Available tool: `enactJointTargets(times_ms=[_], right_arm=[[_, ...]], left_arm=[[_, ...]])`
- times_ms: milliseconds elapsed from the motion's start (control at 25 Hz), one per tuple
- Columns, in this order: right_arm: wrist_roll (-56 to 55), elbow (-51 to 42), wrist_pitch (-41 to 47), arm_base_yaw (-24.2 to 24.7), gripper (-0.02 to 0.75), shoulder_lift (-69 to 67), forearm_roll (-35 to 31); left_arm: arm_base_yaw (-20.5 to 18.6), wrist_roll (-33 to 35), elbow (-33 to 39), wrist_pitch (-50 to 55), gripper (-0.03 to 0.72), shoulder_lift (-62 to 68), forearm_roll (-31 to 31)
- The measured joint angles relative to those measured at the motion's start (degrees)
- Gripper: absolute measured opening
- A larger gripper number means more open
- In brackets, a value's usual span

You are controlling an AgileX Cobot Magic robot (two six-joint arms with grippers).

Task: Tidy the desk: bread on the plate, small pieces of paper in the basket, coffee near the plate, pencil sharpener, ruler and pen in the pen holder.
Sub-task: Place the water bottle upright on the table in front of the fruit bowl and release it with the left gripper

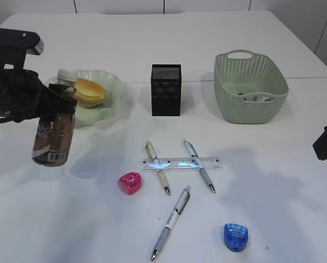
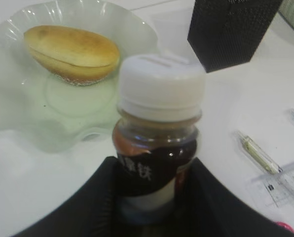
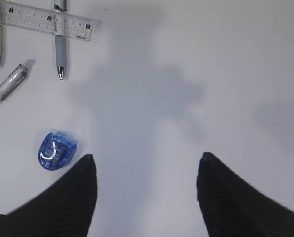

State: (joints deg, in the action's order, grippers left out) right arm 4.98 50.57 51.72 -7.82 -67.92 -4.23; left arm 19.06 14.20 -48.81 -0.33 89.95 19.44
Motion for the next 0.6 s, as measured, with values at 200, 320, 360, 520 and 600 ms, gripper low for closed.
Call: enactJointTargets(times_ms=[200, 320, 360, 520, 600], right_arm=[[0.00, 0.00, 0.00, 0.00, 0.499, 0.00, 0.00], [0.00, 0.00, 0.00, 0.00, 0.499, 0.00, 0.00], [0.00, 0.00, -0.10, 0.00, 0.498, 0.00, 0.00], [0.00, 0.00, -0.10, 0.00, 0.498, 0.00, 0.00], [0.00, 0.00, -0.10, 0.00, 0.498, 0.00, 0.00]], left_arm=[[0.00, 0.00, 3.48, -10.27, 0.277, 0.00, 2.16], [0.00, 0.00, 5.21, -17.56, 0.277, 0.00, 3.28], [0.00, 0.00, 5.90, -19.84, 0.277, 0.00, 3.74], [0.00, -2.54, 8.84, -28.52, 0.277, 0.16, 5.15], [0.00, -4.50, 9.92, -31.40, 0.277, 1.21, 5.35]])
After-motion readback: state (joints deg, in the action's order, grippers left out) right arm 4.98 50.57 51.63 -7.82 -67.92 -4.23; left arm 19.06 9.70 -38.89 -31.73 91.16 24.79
